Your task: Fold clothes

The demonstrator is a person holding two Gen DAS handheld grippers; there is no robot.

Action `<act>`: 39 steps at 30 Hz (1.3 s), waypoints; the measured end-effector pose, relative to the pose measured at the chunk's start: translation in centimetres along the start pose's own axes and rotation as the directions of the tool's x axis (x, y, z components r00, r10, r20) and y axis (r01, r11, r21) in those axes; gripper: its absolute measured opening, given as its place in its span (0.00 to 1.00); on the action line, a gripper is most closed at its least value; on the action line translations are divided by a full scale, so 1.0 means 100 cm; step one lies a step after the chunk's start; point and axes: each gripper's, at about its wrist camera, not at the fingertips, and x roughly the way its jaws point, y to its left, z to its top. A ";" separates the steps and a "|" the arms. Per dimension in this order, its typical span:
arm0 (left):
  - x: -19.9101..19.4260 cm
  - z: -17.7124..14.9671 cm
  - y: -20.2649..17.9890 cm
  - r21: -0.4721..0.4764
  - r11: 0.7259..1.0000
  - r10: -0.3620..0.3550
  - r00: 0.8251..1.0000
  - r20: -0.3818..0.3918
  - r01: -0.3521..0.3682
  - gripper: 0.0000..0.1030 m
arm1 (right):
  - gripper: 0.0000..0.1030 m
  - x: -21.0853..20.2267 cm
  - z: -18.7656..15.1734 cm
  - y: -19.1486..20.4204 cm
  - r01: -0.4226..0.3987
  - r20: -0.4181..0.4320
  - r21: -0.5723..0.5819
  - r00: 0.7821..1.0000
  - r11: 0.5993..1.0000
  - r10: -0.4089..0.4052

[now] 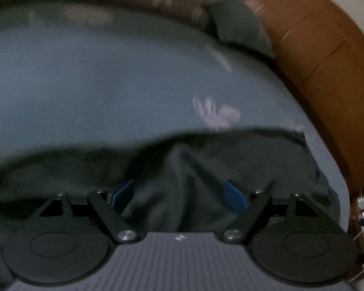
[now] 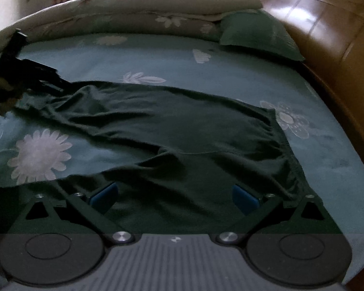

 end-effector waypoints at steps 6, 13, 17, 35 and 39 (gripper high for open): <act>0.018 0.011 0.017 -0.125 0.992 -0.034 0.999 0.010 0.035 0.78 | 0.99 -0.001 -0.002 -0.011 0.030 0.010 0.057 0.999 0.998 -0.031; 0.012 0.008 0.021 -0.088 0.993 -0.078 0.996 -0.041 0.074 0.77 | 0.99 -0.002 -0.010 -0.014 0.058 -0.031 0.068 0.998 0.996 -0.056; -0.002 0.034 0.034 -0.078 0.997 -0.013 0.998 0.054 0.017 0.71 | 0.99 -0.001 -0.008 -0.014 0.064 -0.032 0.073 0.998 0.995 -0.062; 0.013 -0.001 0.004 0.479 0.831 0.307 0.951 0.031 -0.284 0.05 | 0.99 0.010 0.000 -0.007 0.062 -0.049 0.053 0.997 0.997 -0.059; 0.014 0.003 0.003 0.489 0.806 0.353 0.934 0.055 -0.333 0.02 | 0.99 0.010 0.001 -0.003 0.060 -0.049 0.030 0.997 0.998 -0.059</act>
